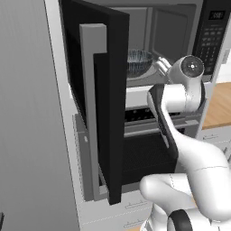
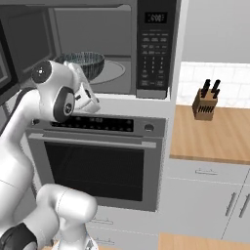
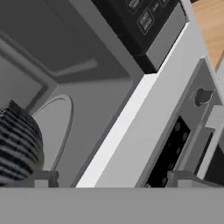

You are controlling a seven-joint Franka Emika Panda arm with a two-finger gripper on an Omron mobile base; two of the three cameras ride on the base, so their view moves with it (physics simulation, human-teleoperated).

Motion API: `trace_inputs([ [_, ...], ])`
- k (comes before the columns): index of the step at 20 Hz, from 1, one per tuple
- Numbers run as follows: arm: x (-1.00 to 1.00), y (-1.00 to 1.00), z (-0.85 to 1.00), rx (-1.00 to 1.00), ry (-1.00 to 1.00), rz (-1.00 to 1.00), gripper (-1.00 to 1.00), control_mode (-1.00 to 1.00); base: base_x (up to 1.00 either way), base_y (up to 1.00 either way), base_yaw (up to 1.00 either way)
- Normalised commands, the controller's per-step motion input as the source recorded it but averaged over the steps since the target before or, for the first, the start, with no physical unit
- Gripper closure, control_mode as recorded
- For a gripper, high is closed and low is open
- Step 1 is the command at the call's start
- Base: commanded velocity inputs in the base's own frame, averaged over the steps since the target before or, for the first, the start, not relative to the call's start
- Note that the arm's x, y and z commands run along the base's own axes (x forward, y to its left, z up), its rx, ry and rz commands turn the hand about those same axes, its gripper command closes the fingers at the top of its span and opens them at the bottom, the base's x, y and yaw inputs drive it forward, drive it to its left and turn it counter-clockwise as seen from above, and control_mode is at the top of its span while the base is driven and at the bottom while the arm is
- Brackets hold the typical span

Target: Pick the garlic from the sink and place it in the bowl. Then pick the bowl and place it in the microwave. Then close the microwave door and press the start button.

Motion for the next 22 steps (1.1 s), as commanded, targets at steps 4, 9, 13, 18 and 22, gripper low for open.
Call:
trace_inputs([
  [4, 0.0, -0.28, -0.09, -0.38, 0.0, -0.15, -1.0, -1.0, 0.0, 0.0, 0.0],
  [9, 0.0, -0.29, -0.11, -0.35, 0.0, -0.17, -1.0, -1.0, 0.0, 0.0, 0.0],
  [13, 0.0, -0.31, -0.13, -0.32, -0.06, -0.15, -1.0, -1.0, 0.0, 0.0, 0.0],
  [18, 0.0, -0.27, -0.09, -0.26, -0.13, -0.18, -1.0, -1.0, 0.0, 0.0, 0.0],
  [22, -0.3, 0.06, 0.0, -0.17, -0.24, -0.21, -1.0, -1.0, 0.0, 0.0, 0.0],
])
